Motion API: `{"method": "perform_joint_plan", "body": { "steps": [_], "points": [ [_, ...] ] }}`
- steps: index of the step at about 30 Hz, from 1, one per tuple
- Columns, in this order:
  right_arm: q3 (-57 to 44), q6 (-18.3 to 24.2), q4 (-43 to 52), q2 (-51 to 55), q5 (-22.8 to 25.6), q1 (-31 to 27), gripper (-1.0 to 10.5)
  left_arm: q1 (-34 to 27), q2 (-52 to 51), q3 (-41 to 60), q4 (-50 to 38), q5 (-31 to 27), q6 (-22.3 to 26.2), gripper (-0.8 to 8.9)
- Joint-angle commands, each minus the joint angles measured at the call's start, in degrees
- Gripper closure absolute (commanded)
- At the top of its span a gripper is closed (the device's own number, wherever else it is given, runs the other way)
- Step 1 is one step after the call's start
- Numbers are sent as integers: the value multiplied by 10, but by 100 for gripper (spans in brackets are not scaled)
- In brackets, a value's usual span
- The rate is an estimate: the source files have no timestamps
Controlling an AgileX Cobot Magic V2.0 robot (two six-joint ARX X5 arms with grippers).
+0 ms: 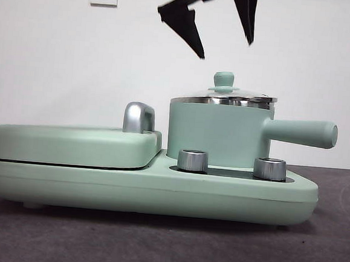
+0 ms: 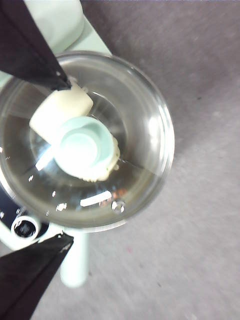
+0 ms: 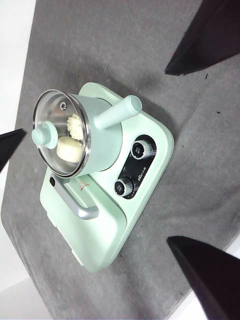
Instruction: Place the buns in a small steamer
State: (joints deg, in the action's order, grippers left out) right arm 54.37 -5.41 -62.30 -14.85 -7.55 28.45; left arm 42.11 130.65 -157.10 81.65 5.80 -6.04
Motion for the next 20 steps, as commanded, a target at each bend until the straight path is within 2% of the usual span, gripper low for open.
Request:
{"method": "perform_joint_plan", "body": {
  "steps": [1, 4, 10, 12, 15, 18, 20],
  "points": [
    [4, -6, 6, 0, -2, 3, 433, 22, -42, -12, 35, 0, -9, 330],
    [4, -6, 6, 0, -23, 3, 433, 44, -122, 52, 36, 0, -10, 330],
    [4, -5, 17, 0, -49, 3, 433, 53, -342, 358, 36, -4, -26, 342],
    [4, -5, 32, 0, -60, 3, 433, 53, -409, 461, 35, -34, -38, 345],
    [4, -3, 38, 0, -66, 3, 433, 53, -477, 563, 31, -76, -54, 345],
    [4, -3, 39, 0, -67, 3, 433, 50, -558, 672, -32, -87, -80, 345],
    [4, -3, 39, 0, -76, 3, 433, 50, -624, 750, -103, -87, -87, 345]
  ]
}}
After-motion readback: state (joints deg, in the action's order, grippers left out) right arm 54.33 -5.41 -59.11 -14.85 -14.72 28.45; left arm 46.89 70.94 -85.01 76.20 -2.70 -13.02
